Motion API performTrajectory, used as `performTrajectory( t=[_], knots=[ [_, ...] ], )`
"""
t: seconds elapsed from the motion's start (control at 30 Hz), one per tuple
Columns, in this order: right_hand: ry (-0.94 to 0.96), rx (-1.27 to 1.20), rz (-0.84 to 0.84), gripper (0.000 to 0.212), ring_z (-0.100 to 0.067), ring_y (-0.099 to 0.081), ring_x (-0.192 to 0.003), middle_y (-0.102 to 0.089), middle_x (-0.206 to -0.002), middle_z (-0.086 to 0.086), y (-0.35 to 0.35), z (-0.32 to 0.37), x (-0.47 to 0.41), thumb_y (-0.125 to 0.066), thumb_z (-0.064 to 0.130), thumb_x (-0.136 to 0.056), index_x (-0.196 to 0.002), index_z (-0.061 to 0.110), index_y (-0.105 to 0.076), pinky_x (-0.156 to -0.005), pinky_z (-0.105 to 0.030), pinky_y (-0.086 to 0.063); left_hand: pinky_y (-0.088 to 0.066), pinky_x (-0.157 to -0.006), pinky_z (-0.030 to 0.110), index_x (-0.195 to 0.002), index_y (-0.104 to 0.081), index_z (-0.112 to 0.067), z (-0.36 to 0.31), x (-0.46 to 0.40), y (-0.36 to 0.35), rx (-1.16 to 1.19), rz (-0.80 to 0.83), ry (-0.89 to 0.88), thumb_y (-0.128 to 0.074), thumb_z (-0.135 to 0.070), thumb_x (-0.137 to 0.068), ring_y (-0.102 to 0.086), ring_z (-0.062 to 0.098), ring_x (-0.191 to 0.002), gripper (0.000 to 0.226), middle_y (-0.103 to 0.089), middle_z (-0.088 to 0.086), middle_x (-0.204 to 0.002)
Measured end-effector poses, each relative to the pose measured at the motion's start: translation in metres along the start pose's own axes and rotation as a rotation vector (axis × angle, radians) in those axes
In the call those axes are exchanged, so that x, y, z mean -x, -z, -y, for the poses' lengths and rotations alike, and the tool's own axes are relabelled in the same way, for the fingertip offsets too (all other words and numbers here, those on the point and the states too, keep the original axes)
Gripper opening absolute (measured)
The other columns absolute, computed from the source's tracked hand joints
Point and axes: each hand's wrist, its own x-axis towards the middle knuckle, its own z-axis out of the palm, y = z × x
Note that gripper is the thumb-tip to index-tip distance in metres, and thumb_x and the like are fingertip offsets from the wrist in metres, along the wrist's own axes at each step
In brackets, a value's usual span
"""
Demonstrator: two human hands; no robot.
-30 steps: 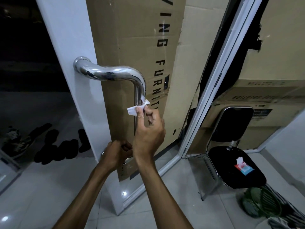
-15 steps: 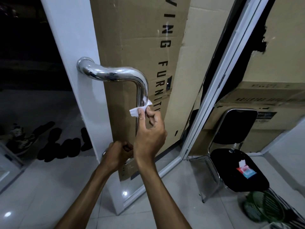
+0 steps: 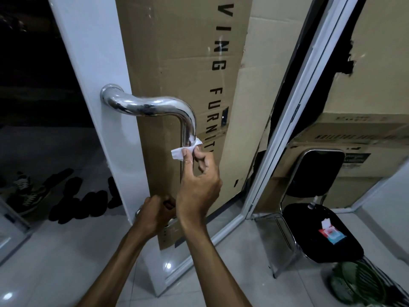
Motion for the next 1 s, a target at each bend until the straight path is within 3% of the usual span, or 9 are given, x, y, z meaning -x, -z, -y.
performTrajectory(
  t=[0.13, 0.2, 0.3, 0.5, 0.63, 0.77, 0.87, 1.0],
  knots=[
    [0.031, -0.023, -0.033, 0.023, -0.001, -0.067, -0.093, -0.069, -0.097, 0.014, -0.003, 0.016, -0.01, -0.066, 0.045, -0.095, -0.104, 0.024, -0.071, -0.067, -0.01, -0.051, -0.056, -0.094, 0.057, -0.084, -0.063, -0.021, 0.001, 0.001, -0.001, 0.037, -0.022, 0.01, -0.071, -0.053, -0.075, -0.068, 0.042, -0.105, 0.034, -0.07, 0.021, -0.112],
    [0.047, -0.032, -0.049, 0.024, 0.001, -0.065, -0.091, -0.068, -0.096, 0.016, -0.005, 0.023, -0.016, -0.068, 0.044, -0.095, -0.104, 0.023, -0.073, -0.066, -0.006, -0.049, -0.061, -0.08, 0.055, -0.076, -0.067, -0.025, 0.003, 0.001, -0.002, -0.036, -0.029, -0.093, -0.074, -0.036, -0.087, -0.073, 0.035, -0.087, 0.017, -0.075, 0.012, -0.09],
    [0.061, -0.018, -0.049, 0.023, 0.006, -0.062, -0.092, -0.066, -0.098, 0.017, -0.003, 0.021, -0.015, -0.069, 0.042, -0.095, -0.107, 0.023, -0.073, -0.066, -0.003, -0.047, -0.063, -0.068, 0.05, -0.068, -0.065, -0.035, 0.004, 0.003, -0.002, -0.122, -0.04, -0.166, -0.075, -0.025, -0.092, -0.072, 0.021, -0.068, 0.027, -0.071, -0.004, -0.07],
    [0.047, -0.027, -0.041, 0.022, -0.001, -0.067, -0.094, -0.069, -0.1, 0.015, 0.0, 0.019, -0.011, -0.068, 0.041, -0.095, -0.107, 0.024, -0.072, -0.067, -0.013, -0.055, -0.063, -0.072, 0.05, -0.072, -0.065, -0.033, 0.004, 0.002, -0.003, -0.129, -0.033, -0.145, -0.076, -0.016, -0.093, -0.073, 0.024, -0.07, 0.029, -0.072, -0.001, -0.071],
    [0.058, -0.042, -0.03, 0.017, 0.003, -0.065, -0.093, -0.067, -0.099, 0.016, 0.0, 0.025, -0.018, -0.071, 0.035, -0.096, -0.108, 0.023, -0.073, -0.066, -0.005, -0.05, -0.062, -0.068, 0.047, -0.063, -0.058, -0.037, 0.004, 0.002, -0.004, -0.205, -0.063, -0.176, -0.076, -0.014, -0.092, -0.068, 0.019, -0.064, 0.041, -0.063, -0.014, -0.063],
    [0.06, -0.024, -0.032, 0.022, 0.0, -0.068, -0.094, -0.072, -0.1, 0.013, 0.003, 0.017, -0.01, -0.067, 0.04, -0.097, -0.111, 0.025, -0.074, -0.065, -0.012, -0.056, -0.062, -0.069, 0.045, -0.066, -0.06, -0.034, 0.007, -0.001, -0.005, -0.213, -0.052, -0.151, -0.075, -0.018, -0.093, -0.07, 0.022, -0.066, 0.035, -0.068, -0.006, -0.066],
    [0.057, -0.03, -0.042, 0.026, -0.003, -0.069, -0.096, -0.074, -0.102, 0.01, 0.001, 0.024, -0.017, -0.066, 0.042, -0.096, -0.114, 0.025, -0.075, -0.067, -0.016, -0.059, -0.057, -0.065, 0.036, -0.061, -0.056, -0.034, 0.004, 0.002, -0.006, -0.227, -0.063, -0.16, -0.076, -0.014, -0.092, -0.066, 0.019, -0.062, 0.042, -0.062, -0.011, -0.061],
    [0.074, -0.063, -0.036, 0.029, -0.005, -0.069, -0.096, -0.075, -0.103, 0.008, 0.001, 0.032, -0.023, -0.065, 0.041, -0.096, -0.118, 0.026, -0.075, -0.067, -0.011, -0.055, -0.055, -0.066, 0.032, -0.061, -0.056, -0.035, 0.003, 0.003, -0.008, -0.232, -0.061, -0.155, -0.076, -0.014, -0.092, -0.064, 0.013, -0.062, 0.043, -0.061, -0.013, -0.061]
  ],
)
